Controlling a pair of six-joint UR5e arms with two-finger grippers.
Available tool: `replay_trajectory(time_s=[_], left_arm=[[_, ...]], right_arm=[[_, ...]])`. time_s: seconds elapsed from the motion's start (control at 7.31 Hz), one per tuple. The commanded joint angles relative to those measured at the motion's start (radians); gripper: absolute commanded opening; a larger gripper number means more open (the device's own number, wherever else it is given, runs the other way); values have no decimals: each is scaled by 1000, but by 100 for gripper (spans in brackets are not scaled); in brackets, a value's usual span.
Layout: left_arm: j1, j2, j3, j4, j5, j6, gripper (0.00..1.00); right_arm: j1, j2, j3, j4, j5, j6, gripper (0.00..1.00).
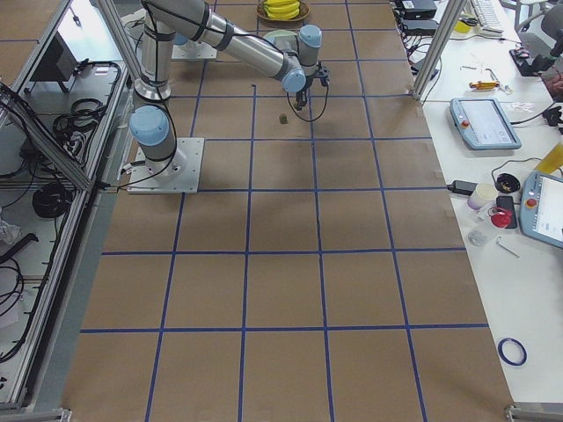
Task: Collect all strawberries into plate
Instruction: 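Carry the strawberry toward the plate and release it beside the first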
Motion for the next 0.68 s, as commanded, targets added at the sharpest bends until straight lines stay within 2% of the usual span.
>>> replay_trajectory(time_s=[0.0, 0.27, 0.55], left_arm=[[1, 4, 1, 0, 0, -1, 100], [1, 6, 1, 0, 0, 1, 100], [-1, 6, -1, 0, 0, -1, 100]], right_arm=[[94, 11, -51, -80, 95, 310, 0], [232, 90, -161, -102, 77, 487, 0], [251, 146, -164, -102, 76, 491, 3]])
